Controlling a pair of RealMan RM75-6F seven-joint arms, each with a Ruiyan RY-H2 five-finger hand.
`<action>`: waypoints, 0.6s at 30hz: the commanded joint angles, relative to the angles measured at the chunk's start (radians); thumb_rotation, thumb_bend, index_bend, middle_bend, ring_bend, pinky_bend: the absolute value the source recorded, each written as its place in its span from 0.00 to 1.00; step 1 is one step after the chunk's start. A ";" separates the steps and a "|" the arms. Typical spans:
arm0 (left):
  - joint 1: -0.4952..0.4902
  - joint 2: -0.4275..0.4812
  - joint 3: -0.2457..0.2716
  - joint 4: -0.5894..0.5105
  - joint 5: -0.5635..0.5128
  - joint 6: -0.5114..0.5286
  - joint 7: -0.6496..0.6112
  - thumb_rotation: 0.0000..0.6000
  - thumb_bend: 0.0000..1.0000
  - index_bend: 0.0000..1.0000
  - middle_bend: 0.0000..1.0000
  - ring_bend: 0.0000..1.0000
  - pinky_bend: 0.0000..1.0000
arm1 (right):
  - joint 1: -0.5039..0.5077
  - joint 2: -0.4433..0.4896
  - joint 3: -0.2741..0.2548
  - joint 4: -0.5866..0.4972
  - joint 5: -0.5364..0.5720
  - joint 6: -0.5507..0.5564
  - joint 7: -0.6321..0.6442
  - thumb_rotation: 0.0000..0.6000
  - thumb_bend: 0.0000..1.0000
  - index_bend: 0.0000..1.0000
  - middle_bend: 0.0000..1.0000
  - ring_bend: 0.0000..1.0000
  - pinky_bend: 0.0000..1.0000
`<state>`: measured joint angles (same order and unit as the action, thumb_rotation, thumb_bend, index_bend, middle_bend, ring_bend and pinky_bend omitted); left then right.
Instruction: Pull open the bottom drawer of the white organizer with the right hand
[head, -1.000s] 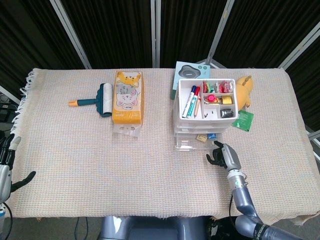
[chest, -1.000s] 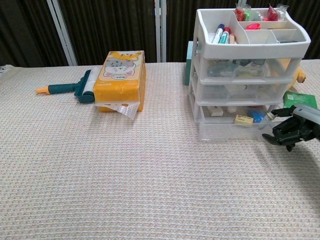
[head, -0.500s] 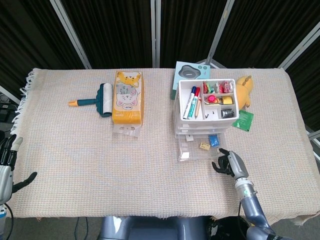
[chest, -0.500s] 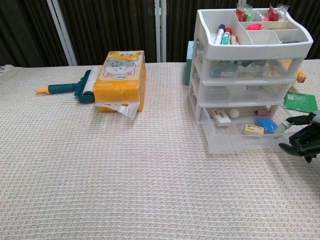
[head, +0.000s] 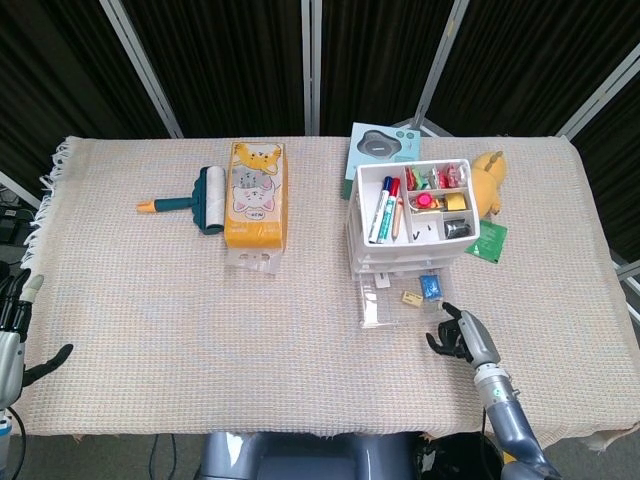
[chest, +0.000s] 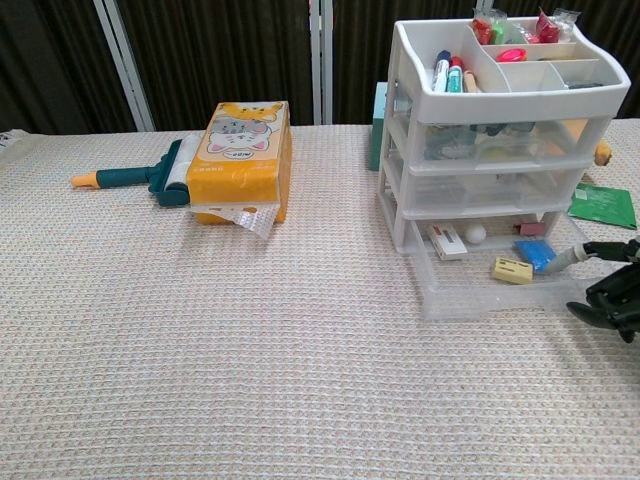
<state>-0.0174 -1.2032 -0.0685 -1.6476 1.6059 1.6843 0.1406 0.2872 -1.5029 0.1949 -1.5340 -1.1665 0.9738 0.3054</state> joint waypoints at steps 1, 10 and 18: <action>0.001 0.000 0.000 0.000 0.000 0.002 -0.002 1.00 0.04 0.00 0.00 0.00 0.00 | -0.009 0.010 -0.011 -0.014 -0.015 0.008 0.017 1.00 0.30 0.24 0.84 0.81 0.66; 0.005 0.004 0.000 -0.001 0.002 0.009 -0.007 1.00 0.04 0.00 0.00 0.00 0.00 | -0.047 0.061 -0.040 -0.103 -0.083 0.088 0.034 1.00 0.21 0.19 0.84 0.81 0.66; 0.009 0.005 0.000 -0.003 0.009 0.018 -0.005 1.00 0.04 0.00 0.00 0.00 0.00 | -0.049 0.074 0.004 -0.207 -0.093 0.249 -0.226 1.00 0.16 0.34 0.88 0.86 0.66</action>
<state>-0.0087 -1.1987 -0.0685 -1.6506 1.6142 1.7025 0.1353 0.2346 -1.4322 0.1747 -1.6933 -1.2658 1.1599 0.2107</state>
